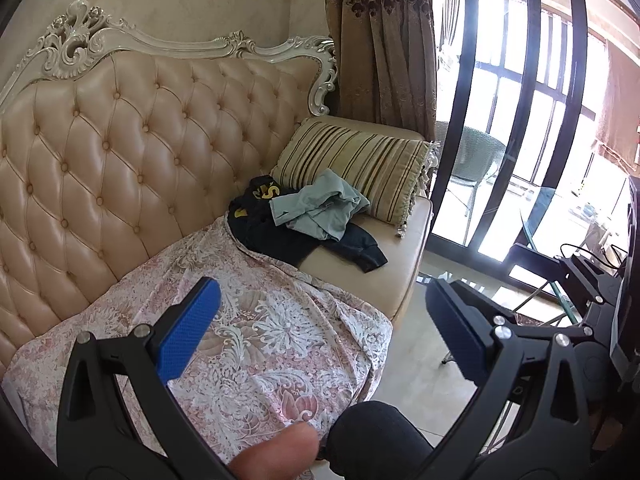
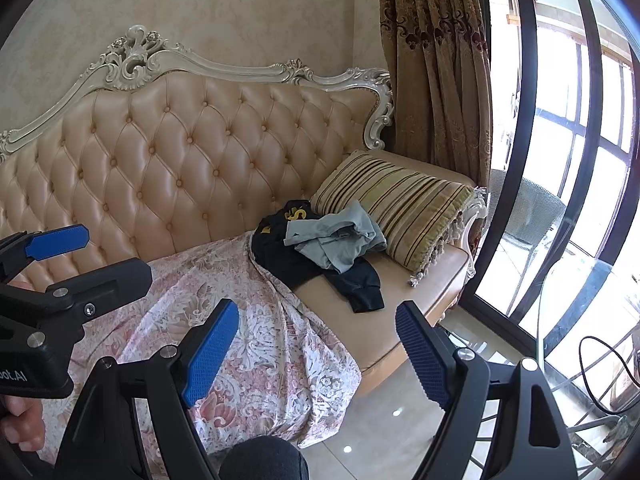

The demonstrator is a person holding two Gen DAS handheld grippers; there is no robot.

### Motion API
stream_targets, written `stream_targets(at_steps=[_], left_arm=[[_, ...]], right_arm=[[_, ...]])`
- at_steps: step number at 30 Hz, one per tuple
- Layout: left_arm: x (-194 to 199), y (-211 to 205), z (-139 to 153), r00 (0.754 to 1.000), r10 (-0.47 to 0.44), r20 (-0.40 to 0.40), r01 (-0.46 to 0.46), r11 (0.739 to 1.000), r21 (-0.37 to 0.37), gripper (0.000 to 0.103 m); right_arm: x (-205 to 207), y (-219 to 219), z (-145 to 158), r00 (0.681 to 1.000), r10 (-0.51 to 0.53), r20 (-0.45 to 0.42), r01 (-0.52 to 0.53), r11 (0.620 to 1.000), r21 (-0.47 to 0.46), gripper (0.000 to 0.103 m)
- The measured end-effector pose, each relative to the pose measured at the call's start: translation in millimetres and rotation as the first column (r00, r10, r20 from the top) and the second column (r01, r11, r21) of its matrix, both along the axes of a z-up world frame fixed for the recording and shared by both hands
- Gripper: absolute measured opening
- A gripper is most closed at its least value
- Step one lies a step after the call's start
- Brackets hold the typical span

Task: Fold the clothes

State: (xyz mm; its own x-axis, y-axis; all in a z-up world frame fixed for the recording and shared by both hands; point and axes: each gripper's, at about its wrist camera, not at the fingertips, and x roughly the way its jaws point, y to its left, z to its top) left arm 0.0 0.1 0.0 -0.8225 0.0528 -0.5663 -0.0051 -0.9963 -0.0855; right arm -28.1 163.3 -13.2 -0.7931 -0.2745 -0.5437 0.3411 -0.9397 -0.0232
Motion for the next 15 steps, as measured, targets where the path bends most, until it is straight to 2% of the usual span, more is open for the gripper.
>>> stream_targets(at_steps=[7,15], left_arm=[[0.4,8.0,0.7,1.000,0.010,-0.011,-0.011,0.998,-0.055,0.103],[1.7,3.9,0.7,1.000,0.008,-0.006,-0.008,1.000,-0.021,0.103]], right_arm=[[-0.4,2.0,-1.1,1.000,-0.001,-0.002,0.001,1.000,-0.006,0.082],[-0.7,2.0,-3.8,1.000,0.004,0.006,-0.004,1.000,0.002,0.082]])
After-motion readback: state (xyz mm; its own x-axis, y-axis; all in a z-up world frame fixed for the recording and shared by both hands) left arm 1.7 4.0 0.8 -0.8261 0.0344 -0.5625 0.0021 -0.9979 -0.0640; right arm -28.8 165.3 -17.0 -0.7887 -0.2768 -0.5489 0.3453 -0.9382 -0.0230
